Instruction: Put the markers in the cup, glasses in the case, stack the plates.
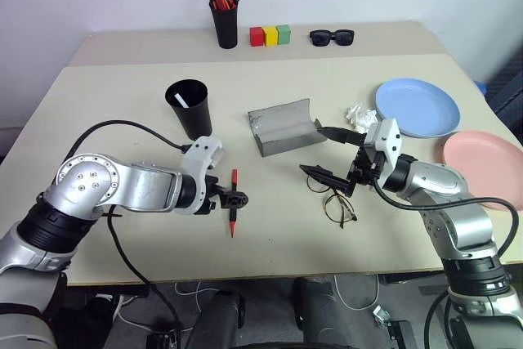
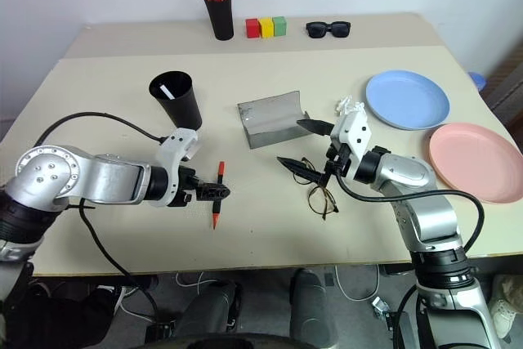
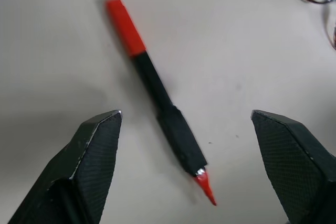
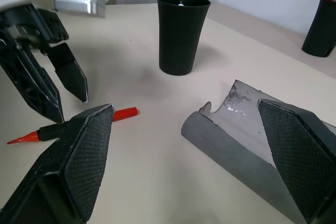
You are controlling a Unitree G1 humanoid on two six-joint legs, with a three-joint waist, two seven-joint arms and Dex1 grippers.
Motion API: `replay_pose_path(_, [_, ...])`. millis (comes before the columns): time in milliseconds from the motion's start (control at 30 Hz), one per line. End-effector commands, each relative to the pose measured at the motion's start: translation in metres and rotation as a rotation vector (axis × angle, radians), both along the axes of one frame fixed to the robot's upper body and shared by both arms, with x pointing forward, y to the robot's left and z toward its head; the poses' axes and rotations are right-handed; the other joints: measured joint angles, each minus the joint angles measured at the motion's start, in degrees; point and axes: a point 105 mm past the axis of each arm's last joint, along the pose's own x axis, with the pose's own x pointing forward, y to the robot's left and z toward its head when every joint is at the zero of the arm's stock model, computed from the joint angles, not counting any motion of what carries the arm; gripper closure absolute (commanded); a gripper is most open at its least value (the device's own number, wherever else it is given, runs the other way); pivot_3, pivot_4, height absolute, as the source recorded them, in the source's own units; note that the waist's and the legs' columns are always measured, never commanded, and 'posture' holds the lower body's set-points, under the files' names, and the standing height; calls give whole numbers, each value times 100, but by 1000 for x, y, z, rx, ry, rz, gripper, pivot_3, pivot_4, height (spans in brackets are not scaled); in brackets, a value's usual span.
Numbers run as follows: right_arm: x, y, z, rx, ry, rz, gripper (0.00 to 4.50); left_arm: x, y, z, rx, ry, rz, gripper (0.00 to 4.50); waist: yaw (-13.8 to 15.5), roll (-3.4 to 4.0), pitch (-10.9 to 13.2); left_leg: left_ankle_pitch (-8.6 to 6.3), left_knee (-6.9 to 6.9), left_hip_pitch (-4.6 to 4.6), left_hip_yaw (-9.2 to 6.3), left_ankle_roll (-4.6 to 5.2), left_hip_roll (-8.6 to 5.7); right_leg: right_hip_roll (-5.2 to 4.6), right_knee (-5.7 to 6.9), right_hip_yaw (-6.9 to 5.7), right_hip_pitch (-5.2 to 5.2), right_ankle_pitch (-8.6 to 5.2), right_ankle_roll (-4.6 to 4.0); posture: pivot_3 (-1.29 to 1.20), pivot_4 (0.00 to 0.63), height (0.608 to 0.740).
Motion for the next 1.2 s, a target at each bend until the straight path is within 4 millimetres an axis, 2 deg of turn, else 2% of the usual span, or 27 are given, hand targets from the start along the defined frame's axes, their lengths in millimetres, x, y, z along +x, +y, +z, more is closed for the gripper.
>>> replay_pose_path(33, [-1,3,10,18,-47,14,0,-1,-2,-6,14,38,-7,330,0,0,0,0,0,0,0,0,0,0,0,0,0,0,0,0,150,740])
replay_pose_path(133, [-1,3,10,19,-47,13,0,-1,-6,-11,-2,72,-17,330,11,1,-1,0,0,2,0,0,-1,0,0,0,2,0,0,0,150,740])
replay_pose_path(267, [-1,5,8,15,-49,19,0,1,-19,-23,-107,170,-10,330,85,10,-10,0,4,13,-1,1,-6,-3,-1,1,18,0,0,0,150,740])
replay_pose_path(433, [0,7,9,19,-53,20,0,1,-26,-27,-56,189,-41,330,150,7,-14,0,13,26,-6,1,-10,-4,-3,0,39,-2,-2,0,150,740])
replay_pose_path(533, [0,6,10,25,-59,17,0,1,-29,-27,-57,195,-54,1158,138,7,-14,0,15,26,-6,1,-13,-7,-3,0,39,-2,-1,0,150,740])
replay_pose_path(600, [0,6,10,25,-61,15,0,1,-29,-28,-67,198,-45,2075,133,7,-14,0,14,27,-7,1,-12,-7,-3,0,39,-2,0,0,150,740])
replay_pose_path(733, [0,4,9,22,-62,6,0,1,-24,-28,-47,195,-39,4248,128,7,-14,0,13,22,-7,0,-12,-7,-3,0,34,-2,0,0,150,740])
replay_pose_path(767, [1,4,10,22,-65,5,0,1,-22,-28,-43,193,-36,4396,127,7,-14,0,13,22,-7,0,-12,-6,-3,0,34,-2,0,0,150,740])
replay_pose_path(900, [1,4,10,21,-67,3,0,3,-14,-24,-20,164,-21,4396,106,7,-14,0,10,22,-7,1,-11,-6,-3,0,31,-2,1,0,150,740])
replay_pose_path(1033, [1,2,9,20,-62,2,0,9,-3,-10,9,91,14,4396,55,5,-13,1,2,19,-5,-1,-6,-3,-1,0,20,-2,1,0,150,740])
replay_pose_path(1200, [1,2,9,19,-61,5,0,8,20,2,119,24,10,4396,1,1,-10,3,1,4,-6,-4,-6,-3,-1,0,7,-1,1,0,150,740])
